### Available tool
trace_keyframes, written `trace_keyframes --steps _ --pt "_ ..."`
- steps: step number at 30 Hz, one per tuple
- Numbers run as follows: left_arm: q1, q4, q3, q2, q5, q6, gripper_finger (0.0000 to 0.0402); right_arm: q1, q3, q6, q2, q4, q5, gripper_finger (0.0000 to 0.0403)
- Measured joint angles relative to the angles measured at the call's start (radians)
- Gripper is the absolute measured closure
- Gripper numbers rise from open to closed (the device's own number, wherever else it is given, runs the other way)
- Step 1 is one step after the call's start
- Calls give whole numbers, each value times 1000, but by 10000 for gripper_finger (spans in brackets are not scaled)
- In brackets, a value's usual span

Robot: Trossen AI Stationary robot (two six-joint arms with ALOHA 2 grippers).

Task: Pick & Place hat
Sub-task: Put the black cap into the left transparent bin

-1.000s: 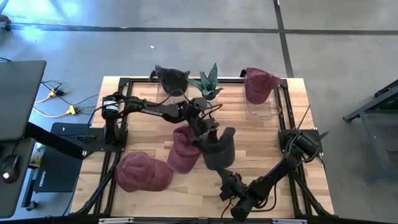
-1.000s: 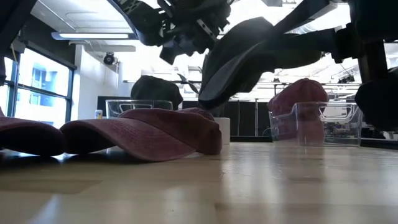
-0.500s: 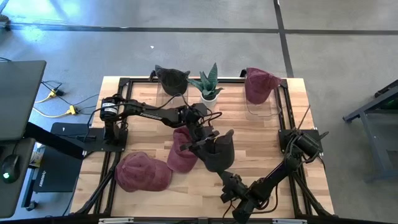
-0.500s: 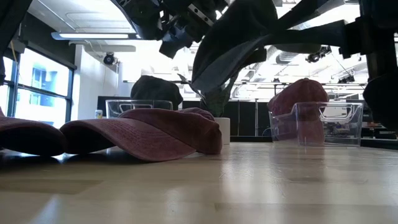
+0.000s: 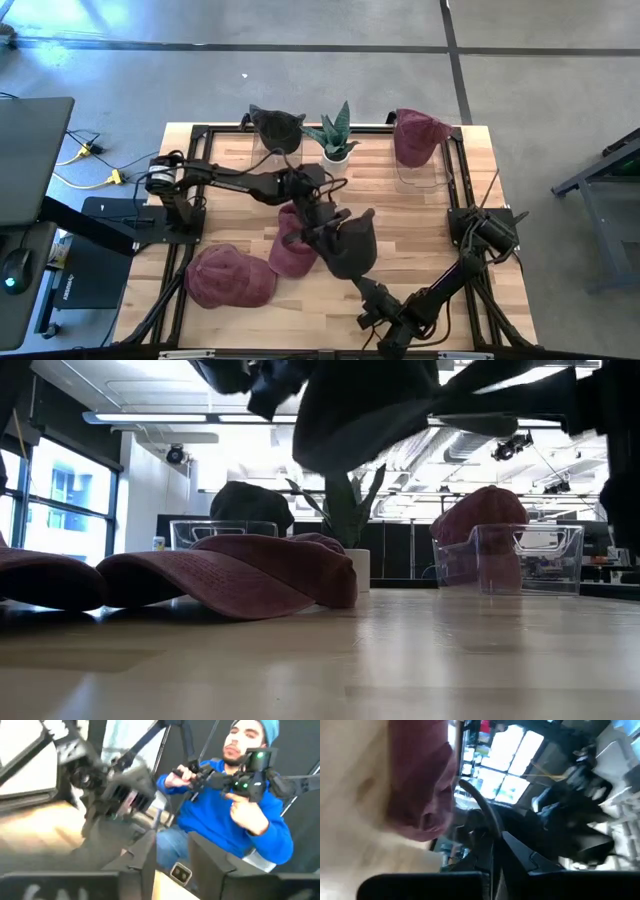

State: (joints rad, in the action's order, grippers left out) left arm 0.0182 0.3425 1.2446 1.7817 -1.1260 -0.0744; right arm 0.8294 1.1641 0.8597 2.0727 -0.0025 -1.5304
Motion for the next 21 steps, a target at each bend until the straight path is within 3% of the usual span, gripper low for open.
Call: trace_keyframes --steps 3,9,17,21 --pt "-20 -46 -3 -29 -8 20 330 -3 -3 -23 2 -1 21 386" --pt "-67 -91 -3 -47 71 92 396 -5 -2 -57 2 -8 20 388" --pt "-138 -250 3 -119 329 237 400 -6 -2 -130 1 -8 57 386" --pt "-173 -339 2 -175 476 277 401 -24 -2 -228 1 -8 163 381"
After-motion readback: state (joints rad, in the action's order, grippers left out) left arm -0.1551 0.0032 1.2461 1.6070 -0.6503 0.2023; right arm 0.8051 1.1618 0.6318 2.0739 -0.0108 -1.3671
